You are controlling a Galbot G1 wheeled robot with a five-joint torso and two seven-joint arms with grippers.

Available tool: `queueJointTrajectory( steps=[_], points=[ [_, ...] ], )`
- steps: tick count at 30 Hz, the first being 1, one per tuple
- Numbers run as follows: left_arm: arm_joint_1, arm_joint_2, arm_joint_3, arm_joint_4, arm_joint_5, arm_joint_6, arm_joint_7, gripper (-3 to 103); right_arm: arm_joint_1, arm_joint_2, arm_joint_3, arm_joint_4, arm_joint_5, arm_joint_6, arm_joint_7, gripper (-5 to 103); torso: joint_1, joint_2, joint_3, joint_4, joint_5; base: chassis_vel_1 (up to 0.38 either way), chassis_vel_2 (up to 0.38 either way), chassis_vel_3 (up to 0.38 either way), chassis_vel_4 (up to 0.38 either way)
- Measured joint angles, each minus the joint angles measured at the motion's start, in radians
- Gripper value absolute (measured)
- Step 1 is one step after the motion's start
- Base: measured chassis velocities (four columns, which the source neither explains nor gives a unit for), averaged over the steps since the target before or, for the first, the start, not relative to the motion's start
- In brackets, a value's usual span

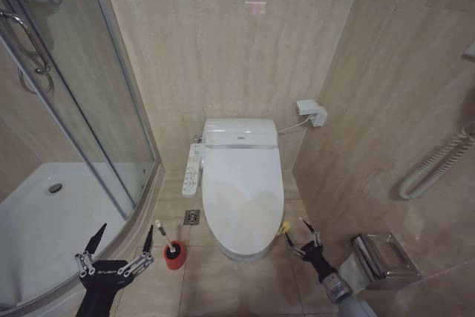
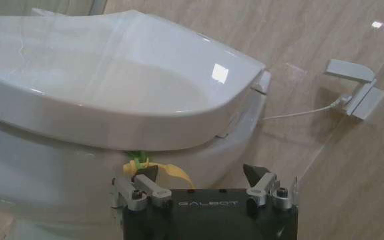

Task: Open the toilet lid, clean the toilet bowl with a toilet brush, close the toilet lid, and flush.

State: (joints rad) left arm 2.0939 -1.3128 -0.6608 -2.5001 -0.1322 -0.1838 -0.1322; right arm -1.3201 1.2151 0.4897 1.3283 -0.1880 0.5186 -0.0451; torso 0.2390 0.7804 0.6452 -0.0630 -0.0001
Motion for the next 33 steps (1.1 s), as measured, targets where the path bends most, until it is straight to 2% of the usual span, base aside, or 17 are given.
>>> queueJointTrajectory(
  steps=[33],
  points=[
    [0.0,0.0,0.0,0.0,0.0,0.0,0.0,100,0.122,0.075,-0.017,-0.161,-0.016,0.029,0.035,88,0.0,0.0,0.0,-0.0003,-0.0004,0.0,0.0,0.0,0.0]
  ],
)
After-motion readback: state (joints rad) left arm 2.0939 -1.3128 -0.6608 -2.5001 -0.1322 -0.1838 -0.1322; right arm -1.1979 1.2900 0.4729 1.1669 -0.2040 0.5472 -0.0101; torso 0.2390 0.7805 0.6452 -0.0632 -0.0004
